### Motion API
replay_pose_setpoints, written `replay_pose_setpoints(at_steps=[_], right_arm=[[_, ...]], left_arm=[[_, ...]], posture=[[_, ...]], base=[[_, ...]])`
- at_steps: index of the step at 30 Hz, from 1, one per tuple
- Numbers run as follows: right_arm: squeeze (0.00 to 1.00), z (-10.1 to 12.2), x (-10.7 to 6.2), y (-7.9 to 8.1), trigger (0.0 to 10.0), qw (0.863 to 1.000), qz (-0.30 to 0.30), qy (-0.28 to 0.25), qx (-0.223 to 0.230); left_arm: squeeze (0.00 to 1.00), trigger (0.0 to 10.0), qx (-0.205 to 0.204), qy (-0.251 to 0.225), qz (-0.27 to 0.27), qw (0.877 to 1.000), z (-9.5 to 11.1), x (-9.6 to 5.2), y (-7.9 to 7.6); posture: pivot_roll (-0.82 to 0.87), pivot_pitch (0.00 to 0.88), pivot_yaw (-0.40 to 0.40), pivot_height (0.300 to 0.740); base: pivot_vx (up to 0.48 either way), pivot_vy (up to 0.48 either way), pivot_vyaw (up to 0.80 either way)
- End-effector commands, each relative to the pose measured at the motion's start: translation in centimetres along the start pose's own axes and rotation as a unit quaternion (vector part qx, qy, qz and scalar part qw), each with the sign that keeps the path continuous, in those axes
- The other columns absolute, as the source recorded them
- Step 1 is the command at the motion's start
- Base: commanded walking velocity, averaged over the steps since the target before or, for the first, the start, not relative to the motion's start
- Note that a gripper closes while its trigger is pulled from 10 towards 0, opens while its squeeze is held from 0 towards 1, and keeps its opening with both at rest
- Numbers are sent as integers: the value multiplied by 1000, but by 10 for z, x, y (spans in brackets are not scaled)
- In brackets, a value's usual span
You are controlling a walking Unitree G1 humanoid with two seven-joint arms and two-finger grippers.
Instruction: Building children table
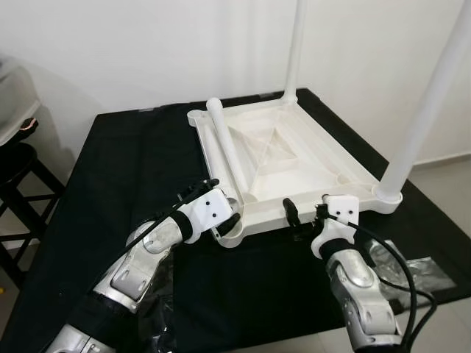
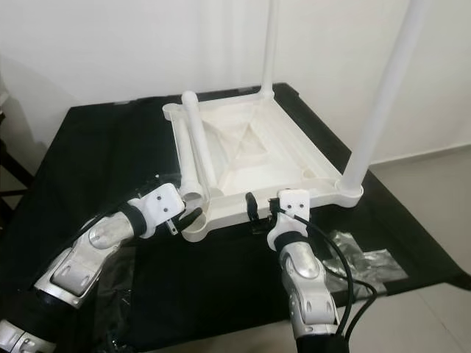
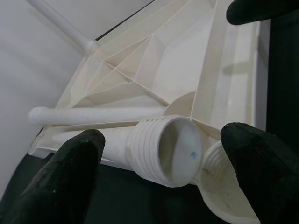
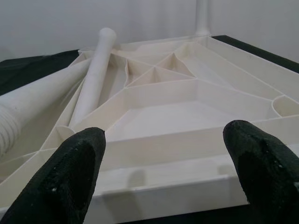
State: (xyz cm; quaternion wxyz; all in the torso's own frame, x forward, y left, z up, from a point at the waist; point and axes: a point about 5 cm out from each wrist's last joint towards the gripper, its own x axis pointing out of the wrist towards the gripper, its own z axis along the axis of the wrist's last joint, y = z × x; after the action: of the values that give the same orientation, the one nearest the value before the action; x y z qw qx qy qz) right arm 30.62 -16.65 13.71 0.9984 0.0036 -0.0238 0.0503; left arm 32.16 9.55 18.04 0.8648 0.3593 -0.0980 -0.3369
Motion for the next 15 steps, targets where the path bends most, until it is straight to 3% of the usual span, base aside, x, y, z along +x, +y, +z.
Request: replay_pose_setpoints(at_steps=[1, 15], right_arm=[[0, -2, 0, 4, 10000, 1000, 6, 8, 6], [0, -3, 0, 5, 10000, 1000, 6, 9, 5]], left_arm=[[0, 10000, 7, 28, 5, 1000, -8, 2, 0], [0, 10000, -2, 57, 48, 997, -9, 19, 5]], posture=[[-15, 83, 61, 740], [-20, 77, 69, 740]], base=[[0, 0, 0], [0, 0, 0]])
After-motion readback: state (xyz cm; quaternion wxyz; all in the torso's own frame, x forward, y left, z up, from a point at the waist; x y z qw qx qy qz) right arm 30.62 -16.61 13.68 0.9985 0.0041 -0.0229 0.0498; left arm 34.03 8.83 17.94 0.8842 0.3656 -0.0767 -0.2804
